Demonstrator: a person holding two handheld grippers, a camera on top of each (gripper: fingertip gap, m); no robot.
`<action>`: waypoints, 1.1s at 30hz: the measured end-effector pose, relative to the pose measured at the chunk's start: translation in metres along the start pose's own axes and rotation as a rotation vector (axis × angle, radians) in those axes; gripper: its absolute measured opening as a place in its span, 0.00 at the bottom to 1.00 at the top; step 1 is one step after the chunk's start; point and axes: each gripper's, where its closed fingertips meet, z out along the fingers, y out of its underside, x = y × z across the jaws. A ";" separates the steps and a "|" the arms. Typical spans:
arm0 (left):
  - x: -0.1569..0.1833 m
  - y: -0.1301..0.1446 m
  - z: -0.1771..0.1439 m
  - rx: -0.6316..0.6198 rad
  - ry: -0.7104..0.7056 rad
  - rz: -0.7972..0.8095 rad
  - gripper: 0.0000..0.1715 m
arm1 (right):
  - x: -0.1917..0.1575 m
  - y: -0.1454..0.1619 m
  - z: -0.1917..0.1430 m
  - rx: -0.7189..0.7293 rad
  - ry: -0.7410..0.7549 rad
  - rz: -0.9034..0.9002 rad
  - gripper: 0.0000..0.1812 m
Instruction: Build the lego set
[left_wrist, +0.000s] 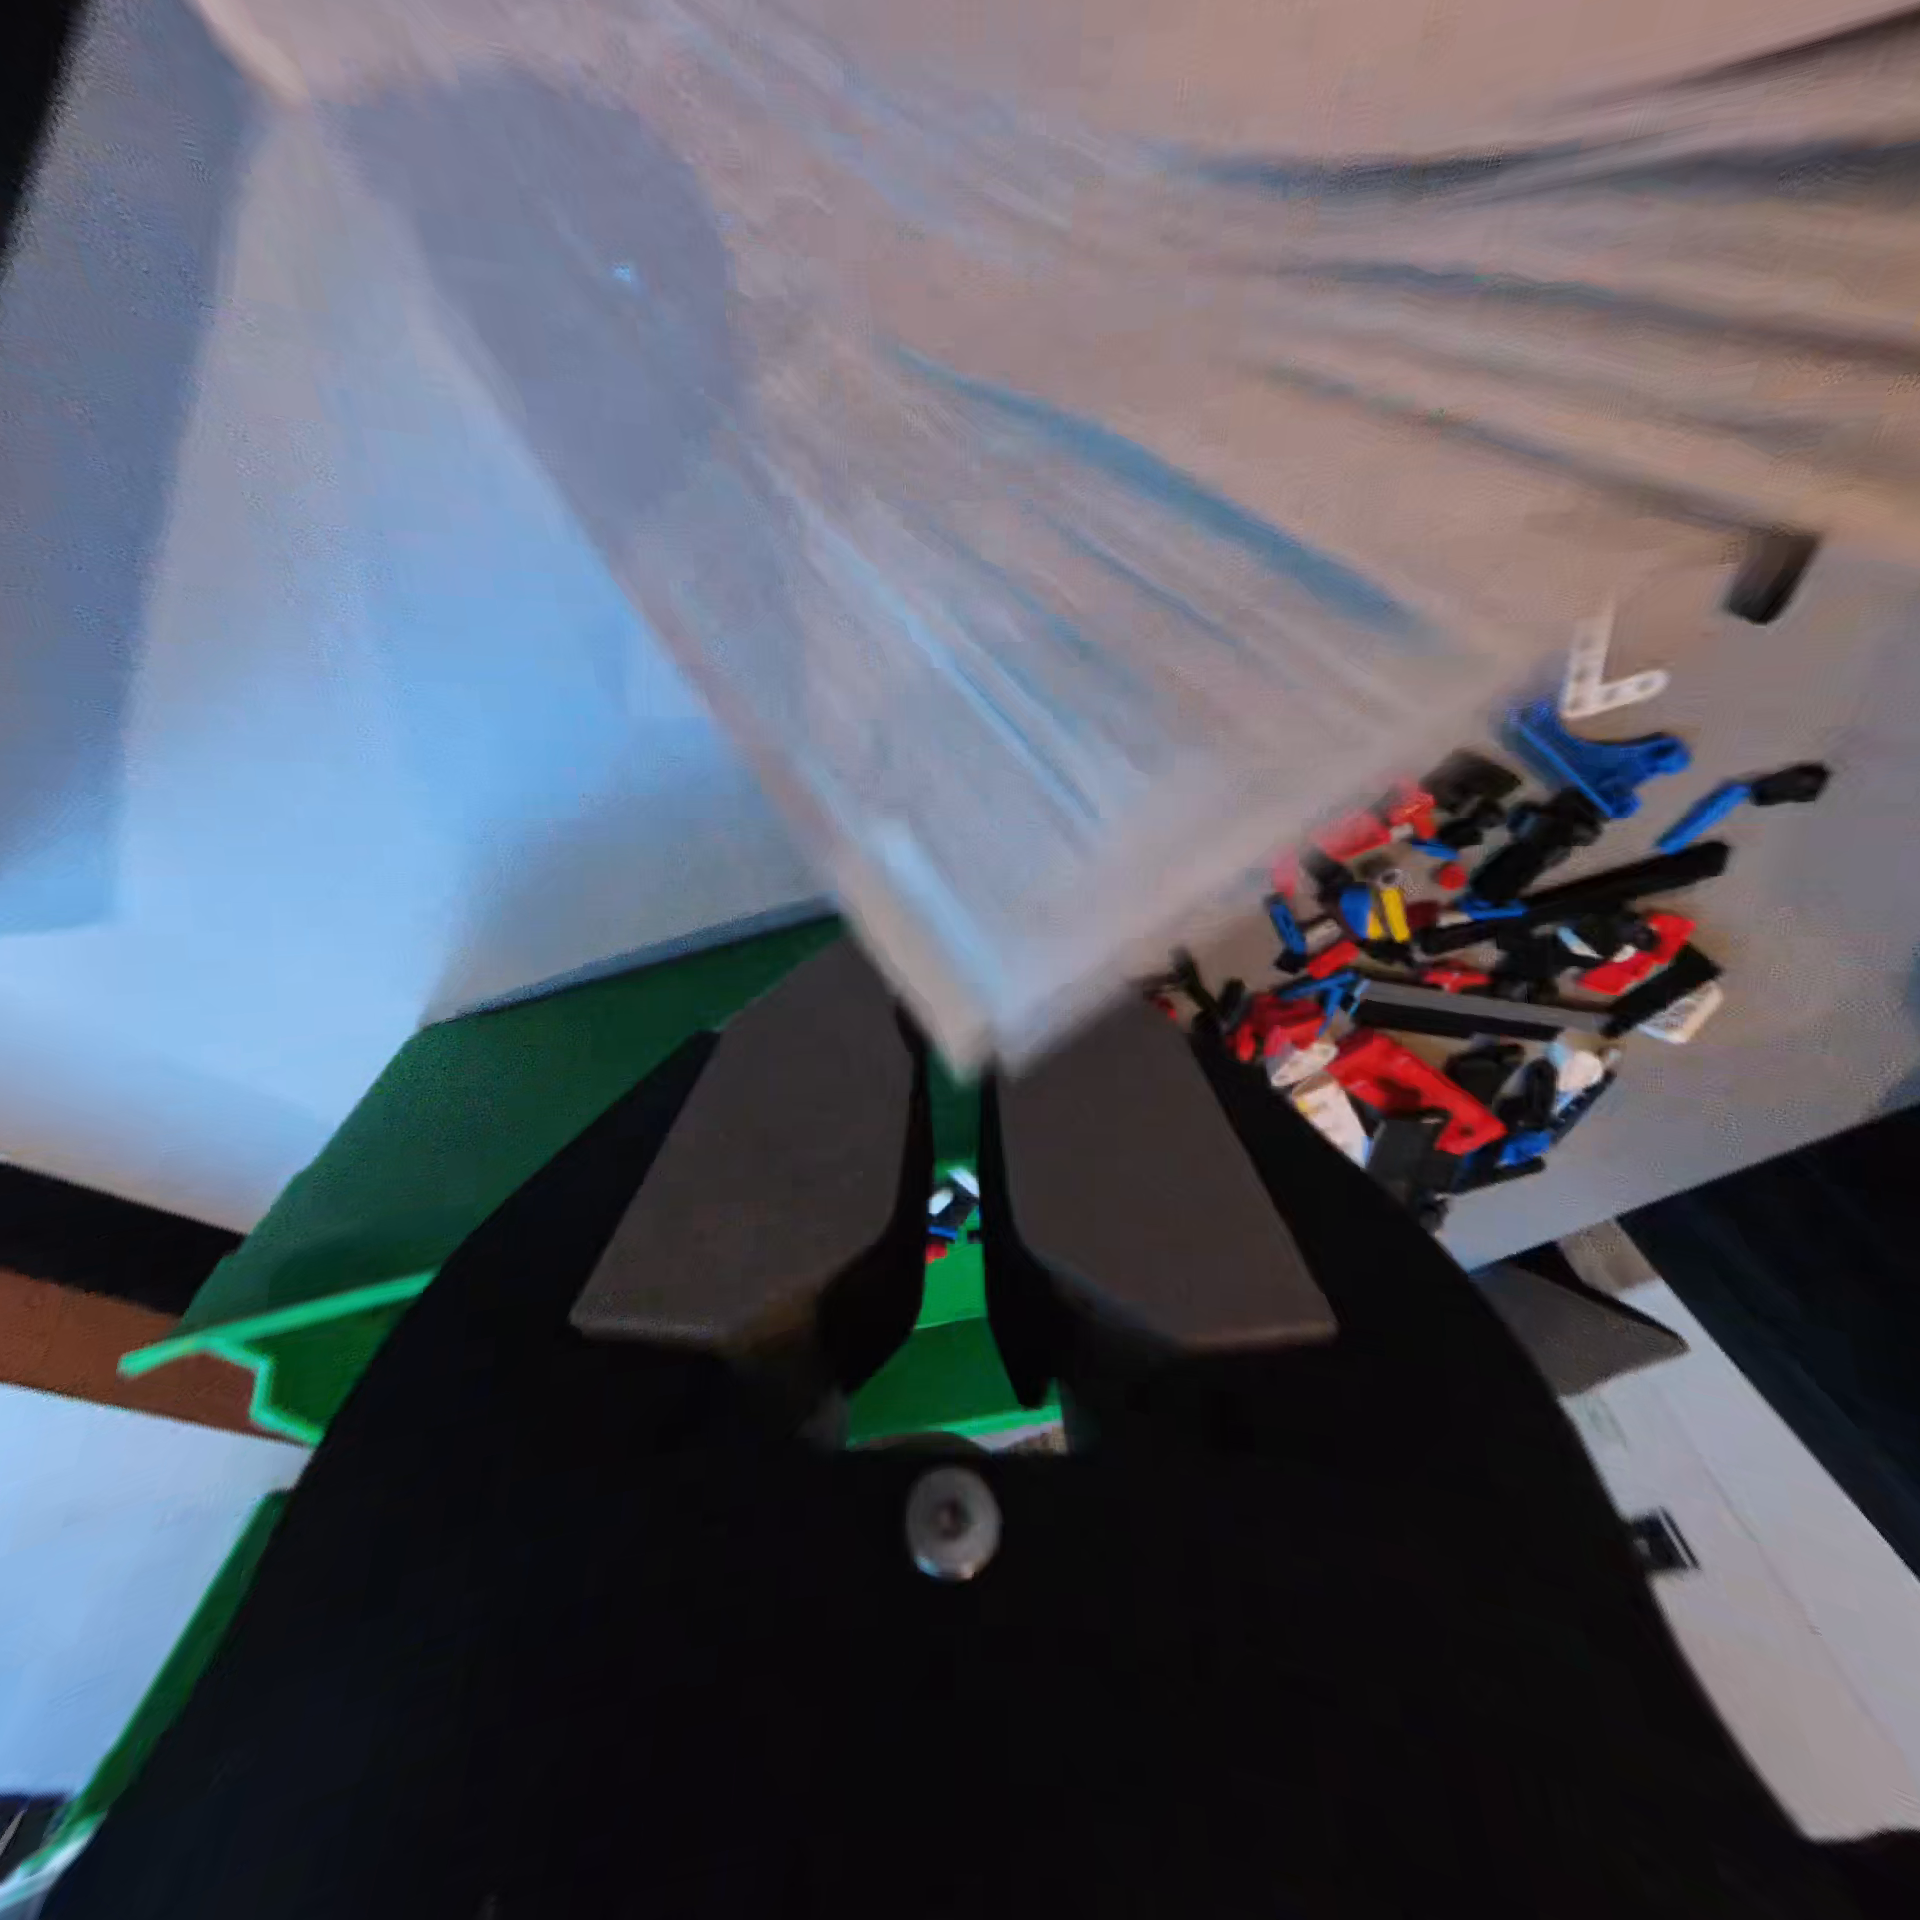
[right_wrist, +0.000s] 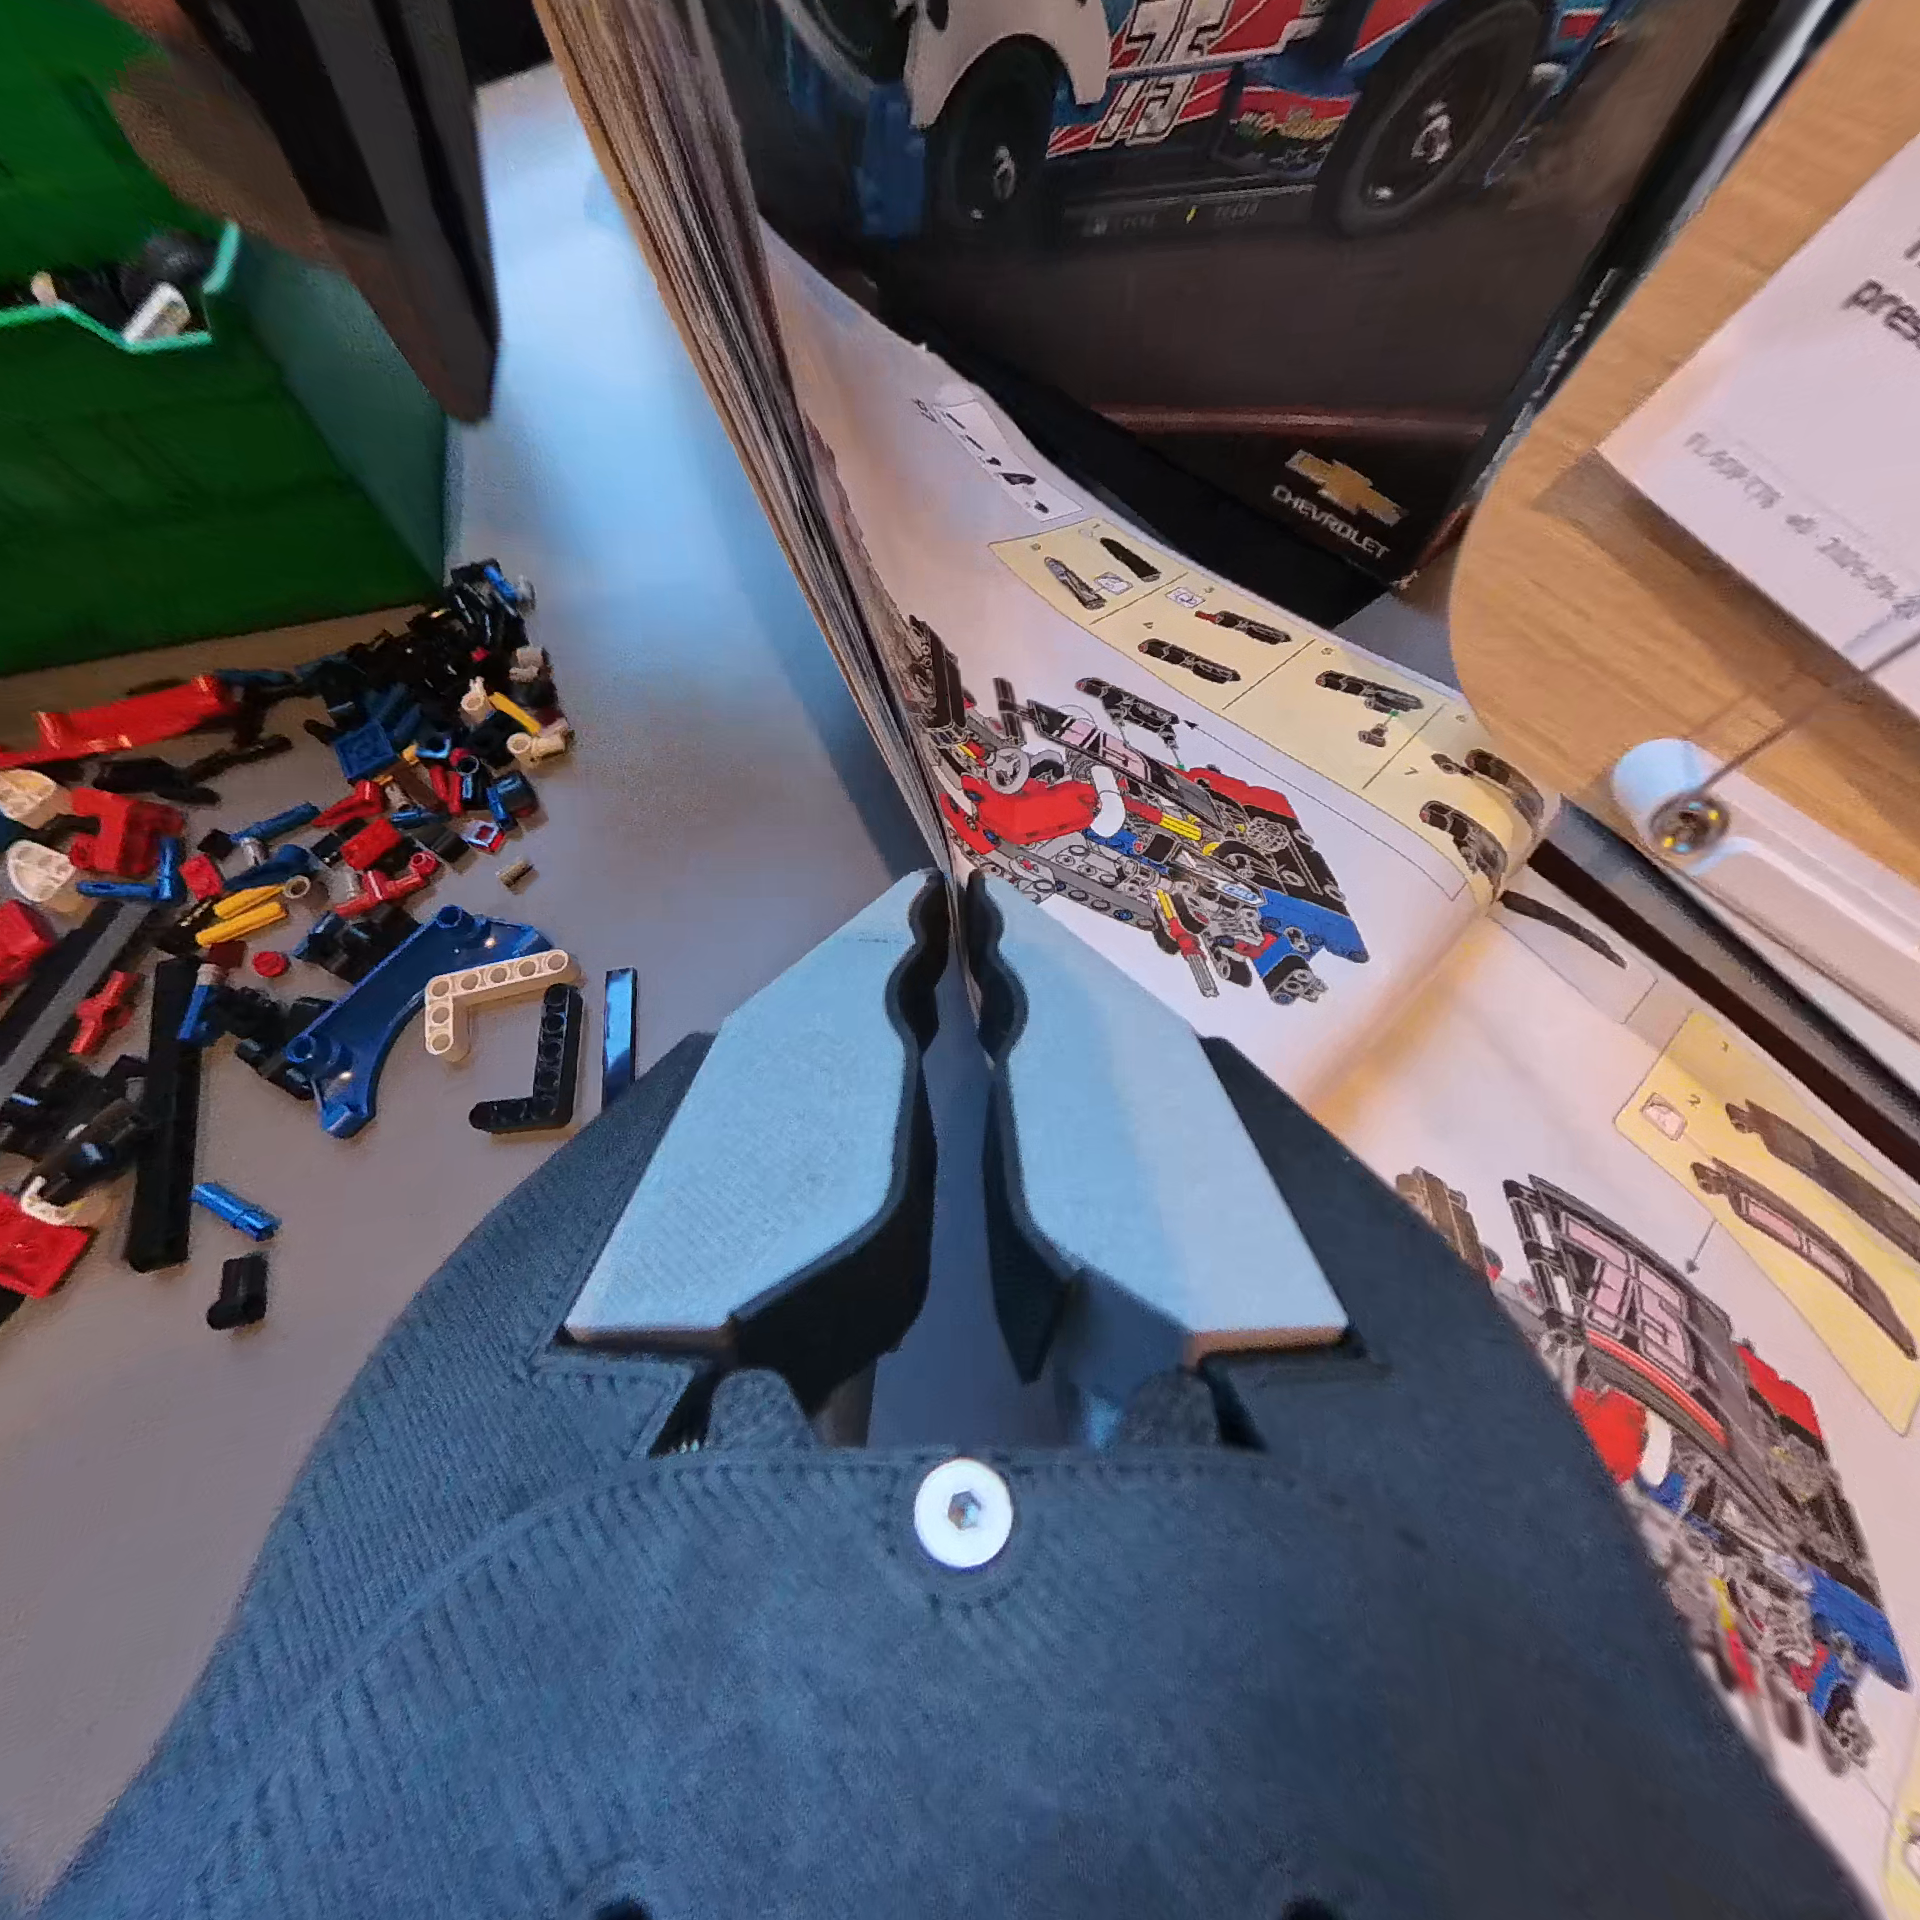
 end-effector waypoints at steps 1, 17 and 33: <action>0.000 0.002 -0.010 0.042 -0.012 -0.006 0.00 | -0.003 0.000 0.003 -0.013 0.007 -0.025 0.00; 0.055 0.098 -0.043 0.347 -0.209 -0.040 0.00 | -0.060 0.016 0.081 -0.294 0.051 -0.350 0.04; 0.035 0.145 -0.015 0.363 -0.470 -0.177 0.06 | -0.082 0.004 0.093 -0.269 -0.031 -0.405 0.10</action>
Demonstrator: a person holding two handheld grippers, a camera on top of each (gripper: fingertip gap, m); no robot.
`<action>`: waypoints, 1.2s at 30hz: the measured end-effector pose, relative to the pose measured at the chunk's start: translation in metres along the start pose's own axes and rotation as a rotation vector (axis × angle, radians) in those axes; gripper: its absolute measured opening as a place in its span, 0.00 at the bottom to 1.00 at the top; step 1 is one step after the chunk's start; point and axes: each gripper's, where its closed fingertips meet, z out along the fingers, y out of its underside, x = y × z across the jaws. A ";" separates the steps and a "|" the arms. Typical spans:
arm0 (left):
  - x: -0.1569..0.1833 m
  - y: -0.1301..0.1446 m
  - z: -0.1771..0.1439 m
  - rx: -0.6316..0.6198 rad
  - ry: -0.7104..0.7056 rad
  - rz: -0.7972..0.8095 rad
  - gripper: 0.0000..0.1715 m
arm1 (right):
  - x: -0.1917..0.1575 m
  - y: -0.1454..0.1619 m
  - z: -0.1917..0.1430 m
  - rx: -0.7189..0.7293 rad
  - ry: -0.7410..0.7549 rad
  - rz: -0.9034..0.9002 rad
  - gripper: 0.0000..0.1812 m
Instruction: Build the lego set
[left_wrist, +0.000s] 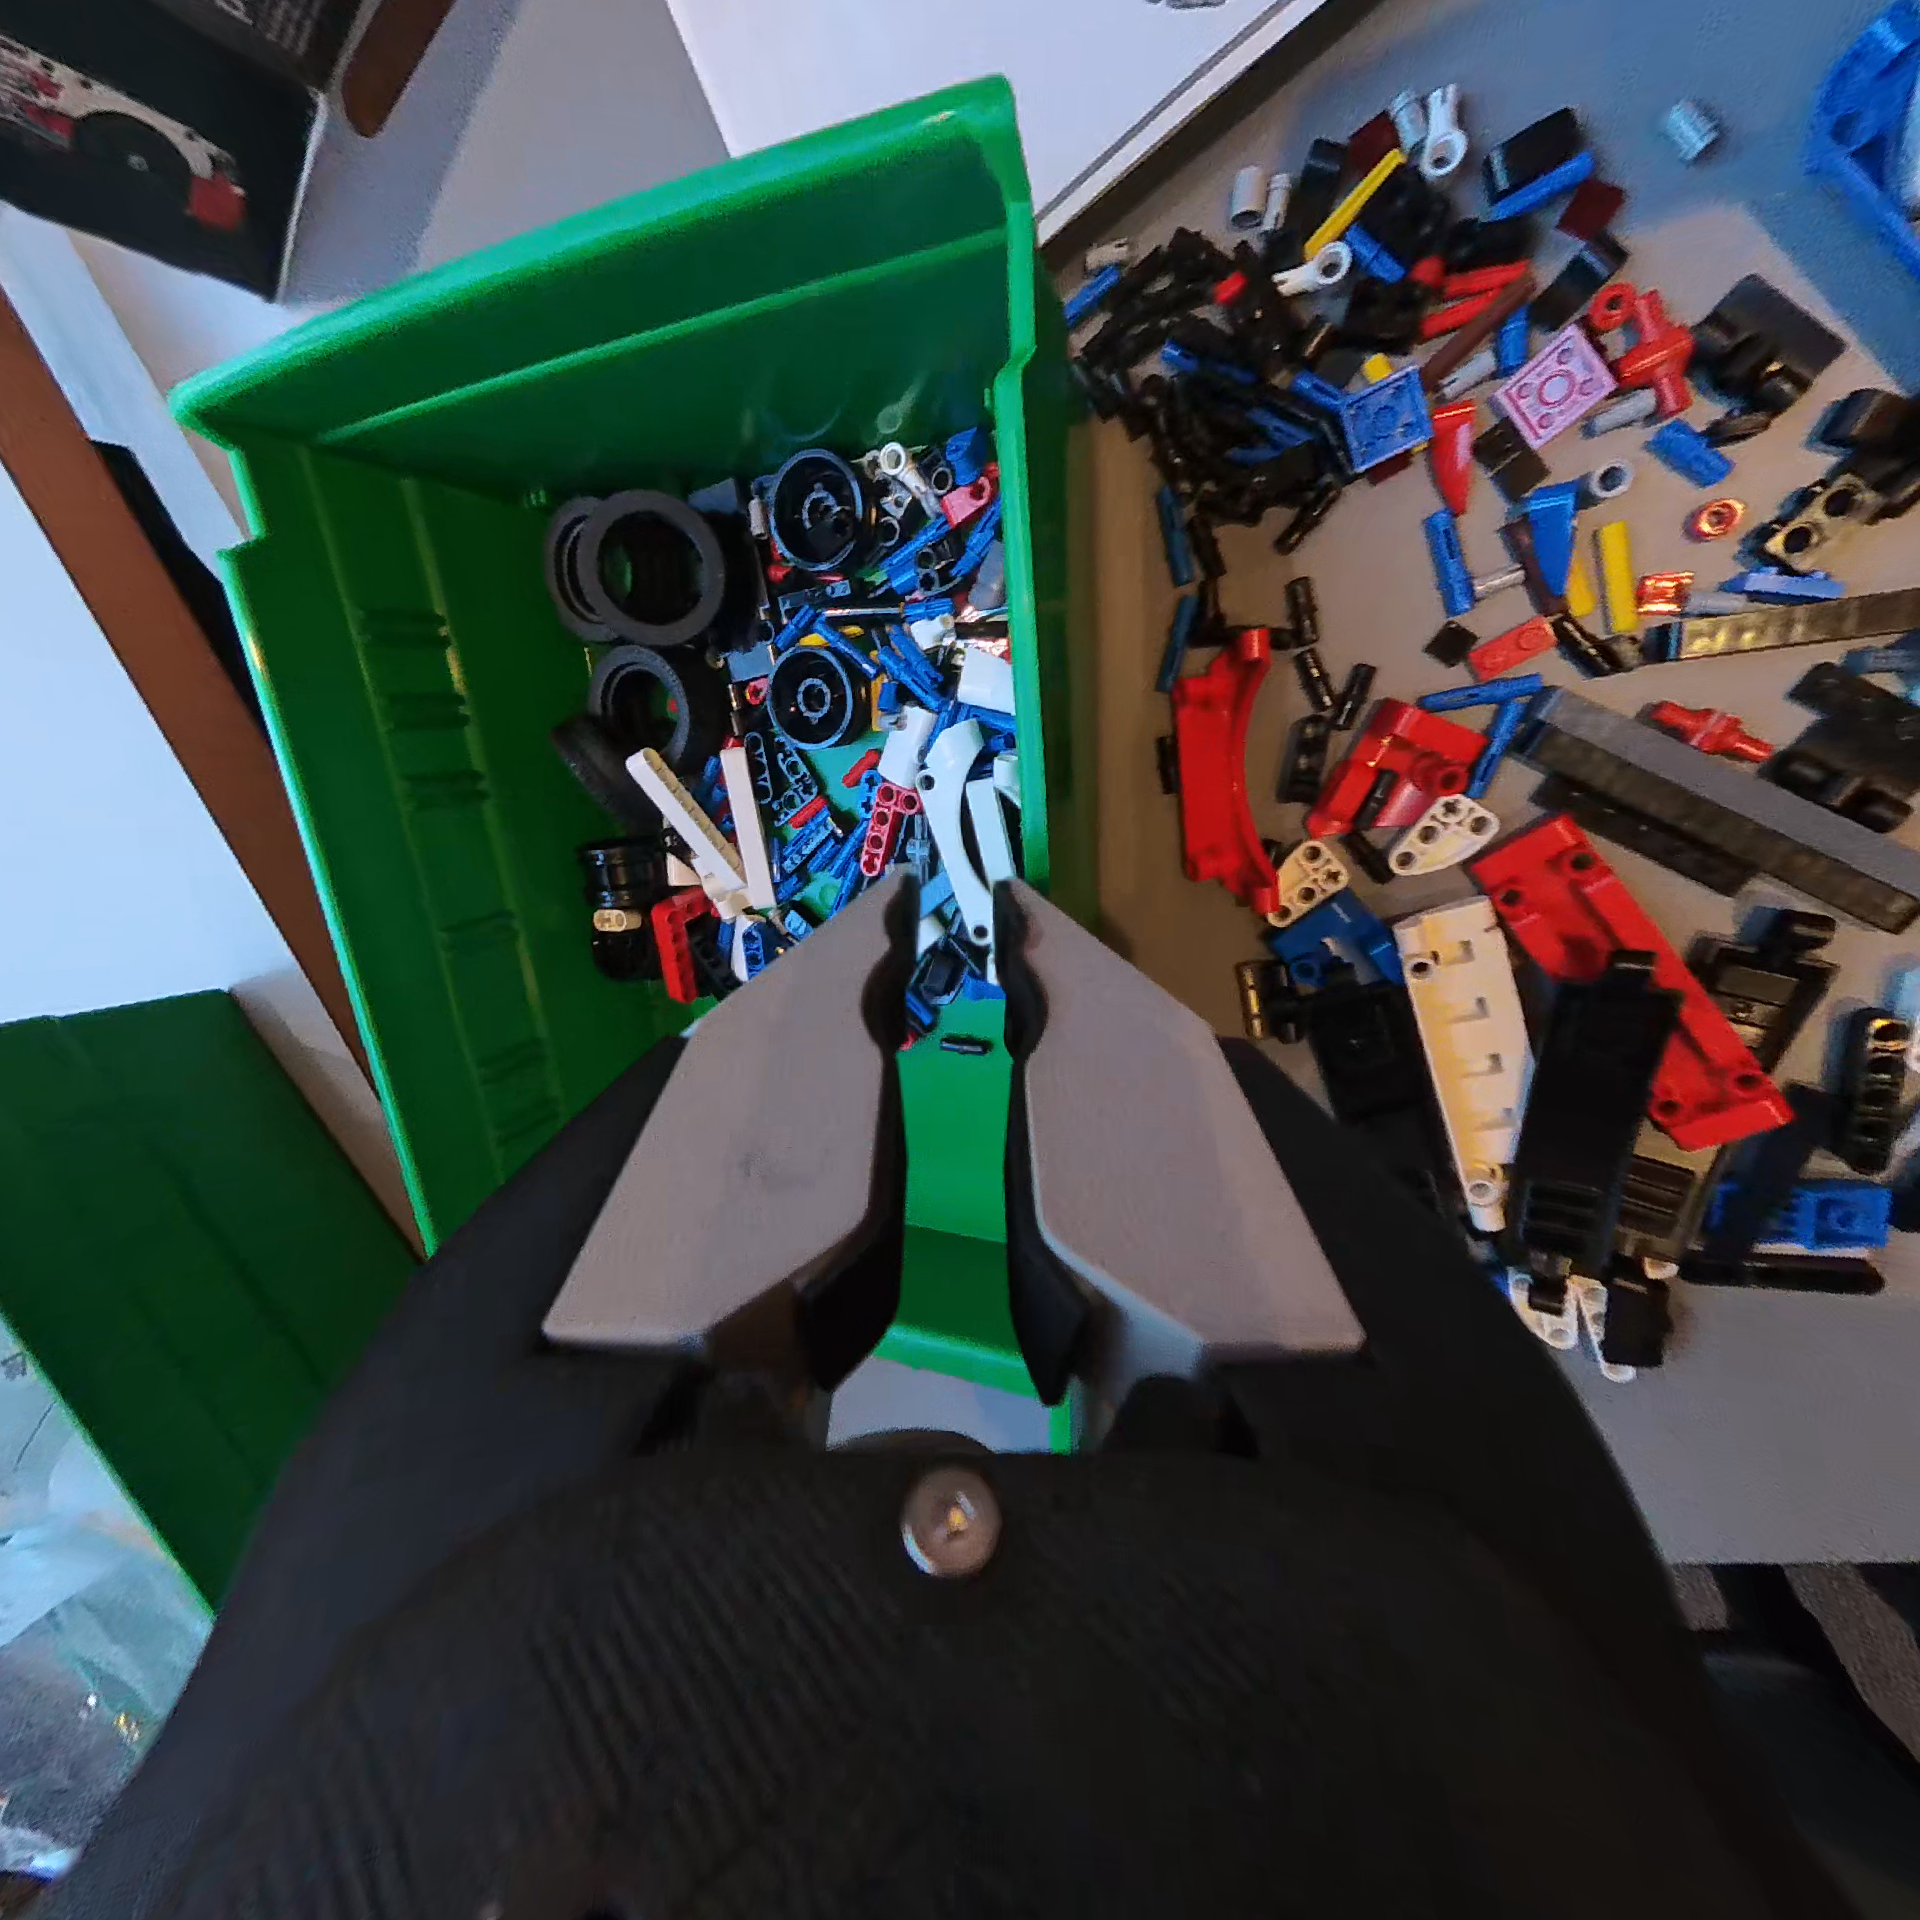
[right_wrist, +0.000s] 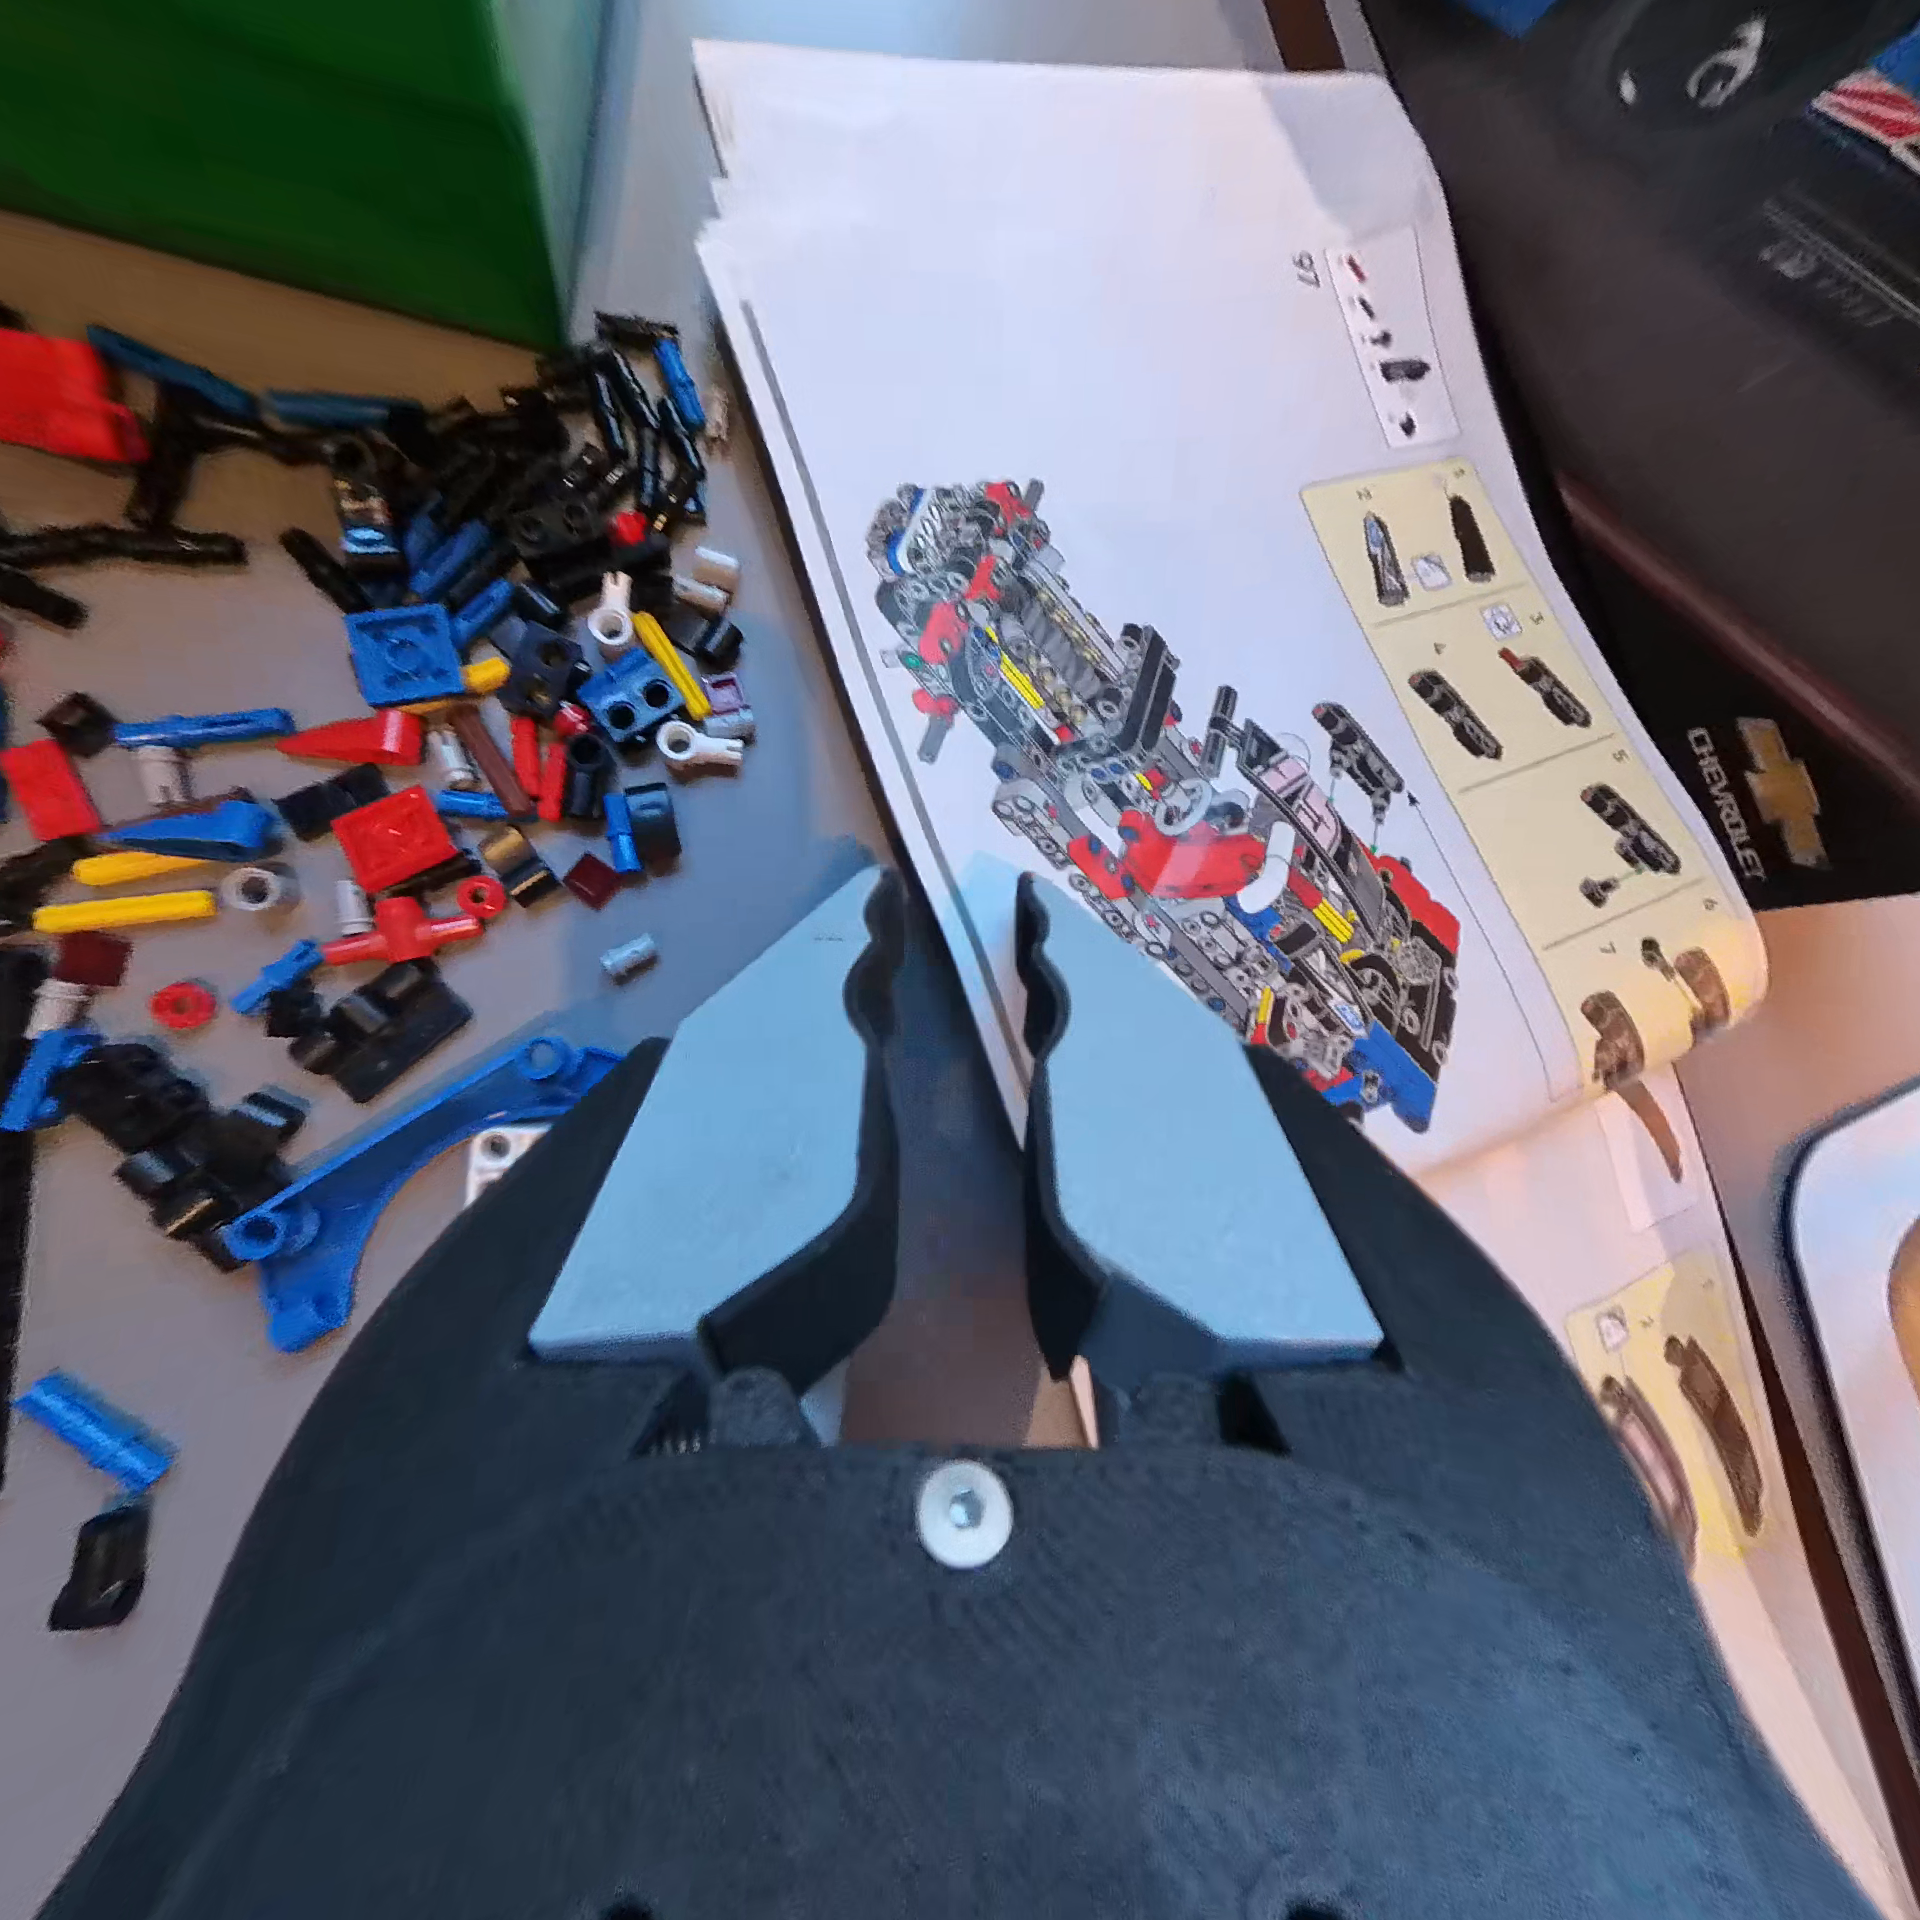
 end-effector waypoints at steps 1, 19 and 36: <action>0.000 0.001 0.000 0.000 -0.006 -0.004 0.06 | -0.001 -0.001 0.000 0.003 -0.010 -0.007 0.12; 0.027 0.051 0.015 -0.093 0.214 -0.198 0.00 | 0.003 -0.042 0.007 0.174 -0.221 0.108 0.15; -0.010 0.041 0.032 0.079 0.152 -0.572 0.01 | 0.000 -0.007 -0.017 0.136 -0.186 0.053 0.30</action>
